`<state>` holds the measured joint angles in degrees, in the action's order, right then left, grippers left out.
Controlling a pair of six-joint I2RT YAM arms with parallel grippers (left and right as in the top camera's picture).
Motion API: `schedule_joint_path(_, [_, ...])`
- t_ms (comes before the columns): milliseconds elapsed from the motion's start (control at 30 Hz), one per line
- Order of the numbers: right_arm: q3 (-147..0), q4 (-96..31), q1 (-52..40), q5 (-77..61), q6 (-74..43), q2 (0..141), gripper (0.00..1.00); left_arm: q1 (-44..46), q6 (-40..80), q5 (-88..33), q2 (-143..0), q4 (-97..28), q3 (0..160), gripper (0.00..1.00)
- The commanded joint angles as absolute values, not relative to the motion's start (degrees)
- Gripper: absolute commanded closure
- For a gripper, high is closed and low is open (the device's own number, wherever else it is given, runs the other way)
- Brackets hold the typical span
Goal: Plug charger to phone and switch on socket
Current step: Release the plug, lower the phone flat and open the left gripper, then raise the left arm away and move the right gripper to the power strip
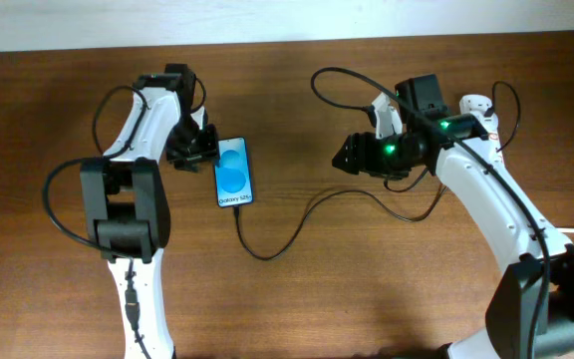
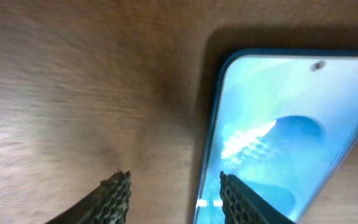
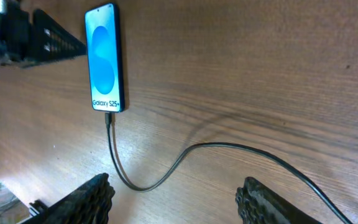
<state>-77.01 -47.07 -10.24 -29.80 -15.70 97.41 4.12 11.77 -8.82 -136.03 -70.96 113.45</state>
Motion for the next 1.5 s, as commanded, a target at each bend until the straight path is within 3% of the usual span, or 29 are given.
schedule_joint_path(0, [-81.38,-49.06,-10.11,-27.7,-12.19,94.37,0.31,3.86,11.94,-5.93,-133.23,-74.72,126.28,0.48])
schedule_joint_path(167, [-87.13,-53.01,-7.66,-26.06,-10.96,89.06,0.31,3.86,11.94,-6.17,-124.27,-77.69,139.83,0.43])
schedule_joint_path(233, [-88.84,-54.06,-0.56,-26.3,-10.96,85.14,0.31,3.86,11.92,-6.15,-120.51,-77.65,139.87,0.42])
schedule_joint_path(267, [-88.84,-54.72,5.67,-26.3,-10.94,82.59,0.27,3.86,11.92,-6.11,-119.26,-77.67,139.87,0.36])
schedule_joint_path(300, [-88.84,-56.51,13.21,-26.28,-10.92,80.88,0.22,3.86,11.94,-6.09,-118.91,-77.67,139.87,0.08])
schedule_joint_path(333, [-88.84,-57.3,16.95,-26.28,-10.9,80.75,0.22,3.86,11.94,-6.09,-118.91,-77.69,139.87,0.01])
schedule_joint_path(533, [-88.84,-55.44,37.58,-26.26,-10.74,82.96,0.2,3.86,11.94,-6.13,-118.91,-77.71,139.87,0.01])
schedule_joint_path(633, [-88.84,-53.08,43.0,-26.26,-10.7,86.11,0.18,3.86,11.94,-6.13,-118.91,-77.71,139.87,0.01])
schedule_joint_path(900, [-88.84,-45.15,43.7,-24.8,-9.19,100.79,0.18,3.86,11.94,-6.13,-118.91,-77.71,139.87,0.01])
schedule_joint_path(1467, [-88.82,-31.83,32.47,-14.31,-8.36,120.22,0.14,3.86,11.94,-6.13,-118.91,-77.71,139.87,0.01])
